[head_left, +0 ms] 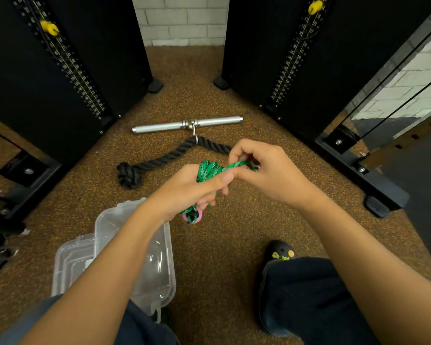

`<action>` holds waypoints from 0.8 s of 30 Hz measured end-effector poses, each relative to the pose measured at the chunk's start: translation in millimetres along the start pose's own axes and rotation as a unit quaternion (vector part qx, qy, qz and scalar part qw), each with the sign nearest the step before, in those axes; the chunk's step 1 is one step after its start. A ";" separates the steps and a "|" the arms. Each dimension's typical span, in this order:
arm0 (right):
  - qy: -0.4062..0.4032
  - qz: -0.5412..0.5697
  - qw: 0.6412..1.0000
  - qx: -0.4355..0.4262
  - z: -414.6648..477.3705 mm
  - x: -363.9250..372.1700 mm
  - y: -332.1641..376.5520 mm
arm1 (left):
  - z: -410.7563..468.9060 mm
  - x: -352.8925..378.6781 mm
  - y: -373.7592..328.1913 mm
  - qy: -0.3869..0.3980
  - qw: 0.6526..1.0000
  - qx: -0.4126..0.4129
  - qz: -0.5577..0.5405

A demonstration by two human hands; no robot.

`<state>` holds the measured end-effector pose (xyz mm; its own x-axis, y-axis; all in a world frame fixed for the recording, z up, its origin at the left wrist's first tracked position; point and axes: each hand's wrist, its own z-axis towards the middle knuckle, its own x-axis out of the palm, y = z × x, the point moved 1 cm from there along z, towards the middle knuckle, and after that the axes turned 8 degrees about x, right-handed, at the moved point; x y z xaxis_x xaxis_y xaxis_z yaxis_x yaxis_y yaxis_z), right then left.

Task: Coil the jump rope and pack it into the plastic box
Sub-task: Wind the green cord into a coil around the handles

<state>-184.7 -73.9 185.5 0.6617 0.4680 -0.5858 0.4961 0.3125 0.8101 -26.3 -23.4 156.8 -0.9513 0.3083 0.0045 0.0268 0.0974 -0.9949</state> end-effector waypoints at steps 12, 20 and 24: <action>0.040 0.198 0.979 0.037 5.0 17.7 1.1 | -0.2 -3.0 -2.0 0.021 0.929 0.033 -0.367; 0.082 0.240 0.959 0.122 1.8 37.3 -1.7 | 0.4 -12.8 -7.9 -0.077 0.865 0.090 -0.488; 0.088 0.241 0.956 0.145 2.3 38.0 -0.9 | 2.1 -9.8 -9.2 -0.151 0.873 0.084 -0.457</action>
<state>-158.8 -58.3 162.5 0.7609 0.6390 -0.1128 0.3099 -0.2051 0.9284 -17.9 -29.3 165.7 -0.5904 -0.0916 0.8019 -0.8064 0.0240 -0.5909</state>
